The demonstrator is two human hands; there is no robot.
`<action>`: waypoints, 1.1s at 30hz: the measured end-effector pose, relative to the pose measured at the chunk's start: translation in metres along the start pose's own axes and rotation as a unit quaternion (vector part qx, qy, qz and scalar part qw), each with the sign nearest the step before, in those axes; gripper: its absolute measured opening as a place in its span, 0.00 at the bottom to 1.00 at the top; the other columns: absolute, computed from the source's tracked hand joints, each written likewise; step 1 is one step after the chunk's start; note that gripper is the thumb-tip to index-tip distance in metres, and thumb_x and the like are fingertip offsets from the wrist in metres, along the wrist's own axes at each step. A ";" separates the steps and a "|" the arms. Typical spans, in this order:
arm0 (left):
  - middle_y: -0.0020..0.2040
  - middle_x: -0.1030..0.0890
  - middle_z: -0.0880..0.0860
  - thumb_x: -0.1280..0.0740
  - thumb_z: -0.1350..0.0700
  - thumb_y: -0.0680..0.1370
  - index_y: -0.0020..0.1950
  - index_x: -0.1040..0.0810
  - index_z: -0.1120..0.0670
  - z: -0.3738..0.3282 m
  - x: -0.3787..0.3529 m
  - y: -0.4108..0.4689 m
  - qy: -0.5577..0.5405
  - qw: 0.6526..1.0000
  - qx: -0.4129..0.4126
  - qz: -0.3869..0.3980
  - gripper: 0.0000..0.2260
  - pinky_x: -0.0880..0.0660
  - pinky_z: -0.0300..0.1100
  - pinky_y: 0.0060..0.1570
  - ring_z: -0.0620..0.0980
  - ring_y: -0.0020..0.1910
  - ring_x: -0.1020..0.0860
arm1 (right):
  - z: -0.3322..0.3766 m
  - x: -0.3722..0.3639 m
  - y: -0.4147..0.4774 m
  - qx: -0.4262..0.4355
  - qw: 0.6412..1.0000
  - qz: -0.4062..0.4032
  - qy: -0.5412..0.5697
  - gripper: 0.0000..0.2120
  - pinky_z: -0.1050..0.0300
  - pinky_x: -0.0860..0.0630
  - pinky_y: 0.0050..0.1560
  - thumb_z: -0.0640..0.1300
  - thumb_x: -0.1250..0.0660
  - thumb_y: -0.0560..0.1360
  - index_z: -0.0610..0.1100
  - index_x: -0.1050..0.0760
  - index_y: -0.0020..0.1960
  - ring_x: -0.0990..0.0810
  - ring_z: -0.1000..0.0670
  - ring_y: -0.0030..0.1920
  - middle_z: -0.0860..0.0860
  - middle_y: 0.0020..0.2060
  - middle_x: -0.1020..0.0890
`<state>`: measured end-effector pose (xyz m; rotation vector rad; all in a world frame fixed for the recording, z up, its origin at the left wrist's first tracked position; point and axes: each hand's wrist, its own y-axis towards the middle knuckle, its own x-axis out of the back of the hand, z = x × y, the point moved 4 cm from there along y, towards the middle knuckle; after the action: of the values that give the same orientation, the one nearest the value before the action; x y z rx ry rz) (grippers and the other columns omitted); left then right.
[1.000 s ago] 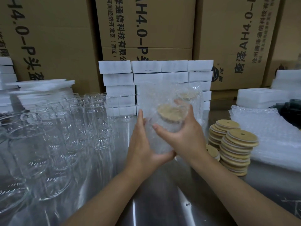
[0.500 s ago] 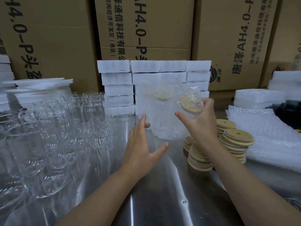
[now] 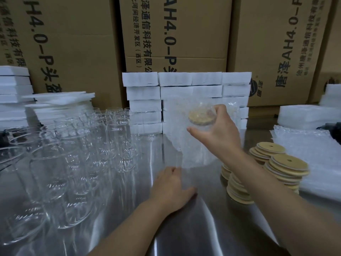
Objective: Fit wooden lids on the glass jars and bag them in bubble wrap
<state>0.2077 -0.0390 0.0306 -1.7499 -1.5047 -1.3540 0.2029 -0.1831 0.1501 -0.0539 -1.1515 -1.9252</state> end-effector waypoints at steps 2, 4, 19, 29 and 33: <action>0.72 0.34 0.54 0.36 0.38 0.76 0.75 0.37 0.53 -0.001 -0.001 0.000 0.011 1.000 0.000 0.007 0.32 0.42 0.43 0.71 0.54 0.72 0.38 | 0.013 -0.012 0.012 -0.004 1.000 0.022 -0.001 0.31 0.50 0.25 0.48 0.60 0.25 0.65 0.49 0.36 0.59 0.24 0.51 0.50 0.54 0.54 0.25; 0.71 0.33 0.54 0.37 0.39 0.76 0.74 0.36 0.53 -0.003 -0.003 -0.001 0.027 1.000 -0.008 0.011 0.30 0.41 0.43 0.70 0.54 0.71 0.37 | 0.023 -0.027 0.026 -0.012 0.999 0.046 -0.006 0.28 0.52 0.27 0.43 0.60 0.26 0.65 0.49 0.36 0.54 0.25 0.52 0.45 0.54 0.49 0.26; 0.66 0.29 0.56 0.39 0.42 0.78 0.72 0.33 0.55 -0.015 -0.002 0.001 0.078 0.994 -0.071 0.023 0.26 0.41 0.49 0.70 0.56 0.67 0.35 | 0.045 -0.142 0.091 -0.048 0.996 0.081 -0.010 0.23 0.57 0.32 0.39 0.53 0.28 0.70 0.39 0.29 0.55 0.27 0.47 0.41 0.44 0.55 0.30; 0.61 0.27 0.57 0.40 0.42 0.79 0.64 0.29 0.56 -0.015 -0.002 0.001 0.091 0.993 -0.075 0.021 0.22 0.38 0.50 0.66 0.57 0.62 0.32 | 0.026 -0.172 0.084 0.102 0.905 0.245 -0.332 0.28 0.44 0.46 0.73 0.38 0.46 0.81 0.40 0.54 0.77 0.53 0.43 0.77 0.45 0.78 0.54; 0.60 0.26 0.57 0.40 0.41 0.78 0.62 0.28 0.56 -0.014 -0.001 0.001 0.078 0.994 -0.074 0.023 0.21 0.37 0.49 0.66 0.56 0.62 0.31 | 0.029 -0.164 0.075 0.112 0.888 0.233 -0.379 0.31 0.38 0.67 0.73 0.45 0.52 0.81 0.41 0.66 0.77 0.65 0.44 0.77 0.46 0.77 0.63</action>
<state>0.2039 -0.0513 0.0361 -1.7104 -1.3019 -1.5734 0.3466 -0.0698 0.1478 -0.9429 -1.6673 -1.3331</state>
